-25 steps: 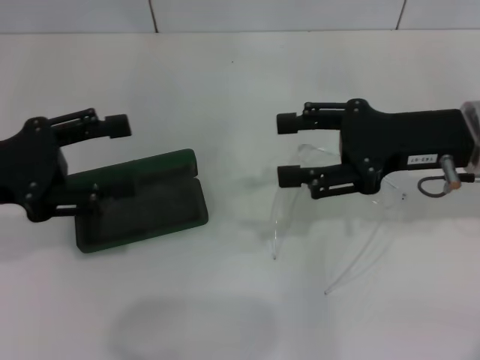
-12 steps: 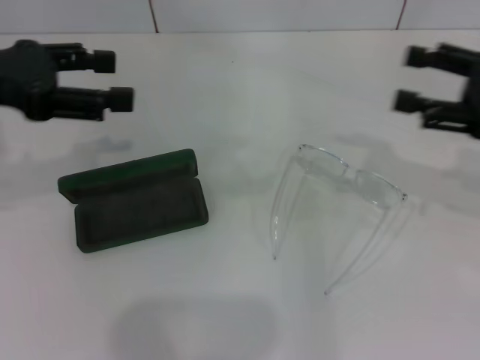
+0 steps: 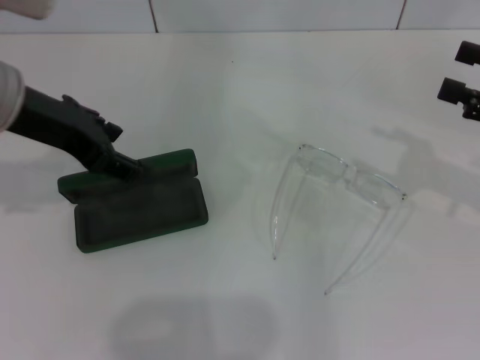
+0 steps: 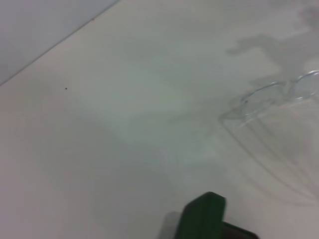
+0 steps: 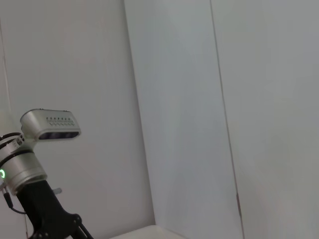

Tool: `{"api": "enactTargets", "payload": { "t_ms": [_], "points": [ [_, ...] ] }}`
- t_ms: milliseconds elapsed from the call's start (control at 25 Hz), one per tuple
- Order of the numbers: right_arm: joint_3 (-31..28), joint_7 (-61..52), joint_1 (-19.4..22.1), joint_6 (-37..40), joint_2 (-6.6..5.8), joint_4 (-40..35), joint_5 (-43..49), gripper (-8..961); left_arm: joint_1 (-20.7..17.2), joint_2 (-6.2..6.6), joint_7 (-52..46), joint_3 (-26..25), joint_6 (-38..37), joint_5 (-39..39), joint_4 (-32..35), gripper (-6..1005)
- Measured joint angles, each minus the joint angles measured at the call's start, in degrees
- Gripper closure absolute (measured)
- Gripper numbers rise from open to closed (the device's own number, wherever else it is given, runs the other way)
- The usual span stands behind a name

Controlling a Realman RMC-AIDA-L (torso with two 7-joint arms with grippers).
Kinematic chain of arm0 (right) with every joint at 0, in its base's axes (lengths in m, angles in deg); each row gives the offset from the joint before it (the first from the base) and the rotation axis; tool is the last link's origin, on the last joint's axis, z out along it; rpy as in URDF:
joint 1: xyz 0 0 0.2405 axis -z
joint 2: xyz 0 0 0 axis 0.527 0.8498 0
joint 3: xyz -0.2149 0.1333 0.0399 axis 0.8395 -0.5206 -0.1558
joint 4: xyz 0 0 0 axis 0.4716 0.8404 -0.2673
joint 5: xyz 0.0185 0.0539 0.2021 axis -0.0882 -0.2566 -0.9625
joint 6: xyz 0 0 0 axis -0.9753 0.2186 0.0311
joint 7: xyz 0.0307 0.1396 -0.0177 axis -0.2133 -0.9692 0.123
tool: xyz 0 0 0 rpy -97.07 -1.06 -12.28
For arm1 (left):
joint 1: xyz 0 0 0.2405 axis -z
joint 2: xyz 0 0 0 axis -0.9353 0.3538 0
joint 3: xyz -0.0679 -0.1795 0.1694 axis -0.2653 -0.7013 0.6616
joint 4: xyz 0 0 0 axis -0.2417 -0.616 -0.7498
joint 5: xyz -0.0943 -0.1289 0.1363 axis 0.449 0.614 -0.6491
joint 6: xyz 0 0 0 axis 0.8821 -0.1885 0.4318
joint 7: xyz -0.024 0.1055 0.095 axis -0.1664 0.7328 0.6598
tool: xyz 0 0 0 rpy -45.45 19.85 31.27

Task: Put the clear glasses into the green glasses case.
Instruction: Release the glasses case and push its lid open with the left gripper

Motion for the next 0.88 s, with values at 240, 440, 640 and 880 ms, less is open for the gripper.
{"api": "enactTargets", "payload": {
  "t_ms": [240, 440, 640, 880],
  "points": [
    [-0.03, 1.51, -0.04, -0.05, -0.1, 1.9, 0.1, 218, -0.18, -0.12, -0.86, 5.19, 4.76, -3.11, -0.76, 233],
    [-0.06, 1.68, 0.15, 0.2, -0.19, 2.11, 0.1, 222, 0.05, -0.15, -0.87, 7.03, 6.22, -5.33, -2.63, 254],
    [-0.07, 2.07, 0.46, 0.32, -0.22, 2.16, 0.1, 227, -0.07, -0.15, -0.67, 9.43, 8.88, -5.81, -4.35, 276],
    [-0.07, 2.17, 0.53, 0.34, -0.23, 2.16, 0.1, 233, 0.12, -0.18, -0.1, 12.04, 13.06, -8.12, -7.64, 302]
  ]
}}
